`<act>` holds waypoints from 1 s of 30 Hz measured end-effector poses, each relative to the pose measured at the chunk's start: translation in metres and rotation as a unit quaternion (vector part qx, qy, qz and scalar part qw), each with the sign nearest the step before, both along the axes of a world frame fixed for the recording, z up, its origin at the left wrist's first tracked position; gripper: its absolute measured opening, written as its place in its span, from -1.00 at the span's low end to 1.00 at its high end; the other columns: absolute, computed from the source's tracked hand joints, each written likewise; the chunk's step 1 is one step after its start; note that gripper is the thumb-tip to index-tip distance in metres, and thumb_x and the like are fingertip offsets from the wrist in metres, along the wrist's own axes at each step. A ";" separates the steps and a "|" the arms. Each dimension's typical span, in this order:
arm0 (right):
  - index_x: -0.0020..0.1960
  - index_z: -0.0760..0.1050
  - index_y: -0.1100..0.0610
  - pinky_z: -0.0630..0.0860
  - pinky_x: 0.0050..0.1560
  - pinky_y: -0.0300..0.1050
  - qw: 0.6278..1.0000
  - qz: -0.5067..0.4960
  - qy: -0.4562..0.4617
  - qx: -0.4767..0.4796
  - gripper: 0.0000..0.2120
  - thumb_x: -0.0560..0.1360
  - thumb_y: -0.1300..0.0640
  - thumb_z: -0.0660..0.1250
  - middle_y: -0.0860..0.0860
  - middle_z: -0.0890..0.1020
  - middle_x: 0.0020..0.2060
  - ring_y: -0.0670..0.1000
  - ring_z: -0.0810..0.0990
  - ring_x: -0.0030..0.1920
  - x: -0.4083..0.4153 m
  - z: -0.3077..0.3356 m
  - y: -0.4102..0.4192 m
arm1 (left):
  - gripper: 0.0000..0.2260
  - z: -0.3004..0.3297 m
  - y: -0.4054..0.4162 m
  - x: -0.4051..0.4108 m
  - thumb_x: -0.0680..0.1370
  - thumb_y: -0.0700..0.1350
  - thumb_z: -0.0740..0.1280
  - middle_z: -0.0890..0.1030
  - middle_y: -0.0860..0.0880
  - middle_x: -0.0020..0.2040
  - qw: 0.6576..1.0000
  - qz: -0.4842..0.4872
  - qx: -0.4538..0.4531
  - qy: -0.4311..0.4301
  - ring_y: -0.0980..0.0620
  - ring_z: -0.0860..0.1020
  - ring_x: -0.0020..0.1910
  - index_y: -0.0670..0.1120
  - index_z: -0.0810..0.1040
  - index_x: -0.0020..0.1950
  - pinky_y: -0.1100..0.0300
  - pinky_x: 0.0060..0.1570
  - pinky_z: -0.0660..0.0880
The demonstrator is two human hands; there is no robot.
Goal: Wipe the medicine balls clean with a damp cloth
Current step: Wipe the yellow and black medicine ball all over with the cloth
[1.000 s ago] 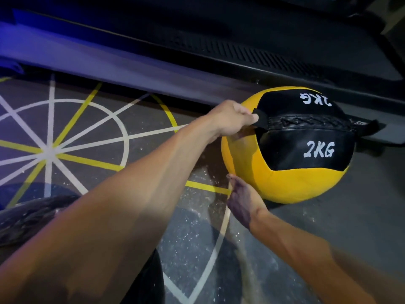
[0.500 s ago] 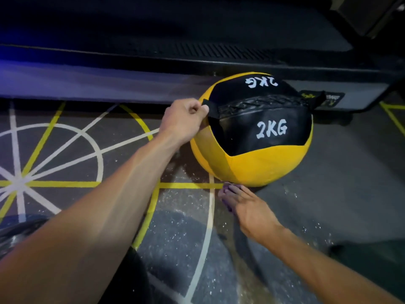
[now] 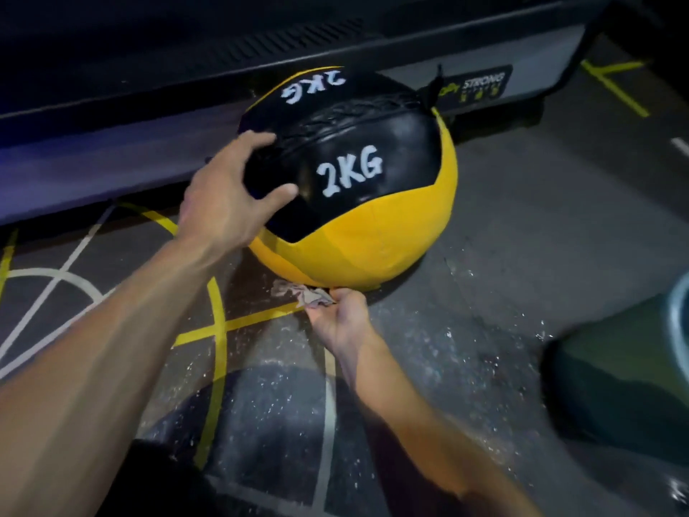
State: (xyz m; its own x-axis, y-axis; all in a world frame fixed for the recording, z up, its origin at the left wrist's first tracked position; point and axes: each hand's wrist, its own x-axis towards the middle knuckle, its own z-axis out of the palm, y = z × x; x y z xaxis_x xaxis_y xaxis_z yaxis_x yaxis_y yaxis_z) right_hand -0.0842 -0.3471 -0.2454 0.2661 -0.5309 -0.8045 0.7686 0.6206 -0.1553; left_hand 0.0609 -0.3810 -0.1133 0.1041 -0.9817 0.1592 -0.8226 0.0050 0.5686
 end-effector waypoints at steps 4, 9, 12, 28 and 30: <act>0.10 0.52 0.37 0.34 0.45 0.04 0.999 0.009 0.052 -0.006 -0.69 0.65 0.38 -0.01 0.33 0.58 0.06 0.20 0.59 0.07 -0.060 0.019 -0.012 | -0.44 -0.003 -0.001 0.010 0.51 0.05 0.53 0.54 0.07 0.41 0.999 0.023 0.005 0.027 -0.01 0.50 0.37 0.15 0.42 0.47 0.08 0.31 0.40; 0.03 0.44 0.29 0.53 -0.46 -0.16 0.963 -0.121 0.237 -0.032 -0.74 0.57 0.47 0.00 0.22 0.54 -0.12 0.09 0.53 -0.31 -0.145 0.024 -0.037 | -0.42 -0.004 0.003 0.003 0.52 0.05 0.53 0.38 0.09 0.57 0.999 0.033 0.003 0.038 0.02 0.39 0.51 0.18 0.40 0.49 0.00 0.48 0.31; -0.08 0.36 0.07 0.41 -0.31 -0.11 0.936 -0.111 0.330 -0.042 -0.71 0.62 0.38 0.01 0.04 0.46 -0.28 0.00 0.42 -0.35 -0.107 0.045 -0.036 | -0.42 -0.003 0.005 -0.005 0.54 0.04 0.51 0.33 0.10 0.60 0.999 0.033 -0.002 0.036 0.03 0.36 0.53 0.14 0.40 0.52 0.04 0.48 0.28; 0.15 0.44 0.33 0.58 0.24 0.17 0.977 -0.016 0.103 -0.188 -0.77 0.59 0.46 0.08 0.40 0.51 0.29 0.36 0.57 0.28 -0.105 0.143 0.000 | -0.40 0.021 0.026 -0.014 0.64 0.07 0.38 0.09 0.01 0.69 0.995 -0.012 0.092 0.028 -0.04 0.11 0.65 0.19 0.23 0.64 -0.01 0.60 0.09; 0.26 0.47 0.33 0.53 0.28 0.09 0.962 -0.020 0.132 -0.237 -0.63 0.47 0.44 0.17 0.39 0.50 0.34 0.30 0.59 0.18 -0.121 0.158 0.003 | -0.44 0.028 0.038 -0.018 0.63 0.10 0.37 0.06 -0.02 0.69 0.995 -0.019 0.099 0.021 -0.11 0.08 0.65 0.20 0.29 0.61 -0.07 0.61 0.07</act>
State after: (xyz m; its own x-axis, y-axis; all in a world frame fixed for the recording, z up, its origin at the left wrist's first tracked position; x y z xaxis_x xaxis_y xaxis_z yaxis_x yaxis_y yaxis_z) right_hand -0.2052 -0.3439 -0.0877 0.0565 -0.8604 -0.5064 0.6858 0.4021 -0.6067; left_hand 0.0432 -0.3434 -0.0855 0.0682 -0.9968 -0.0409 -0.7995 -0.0791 0.5955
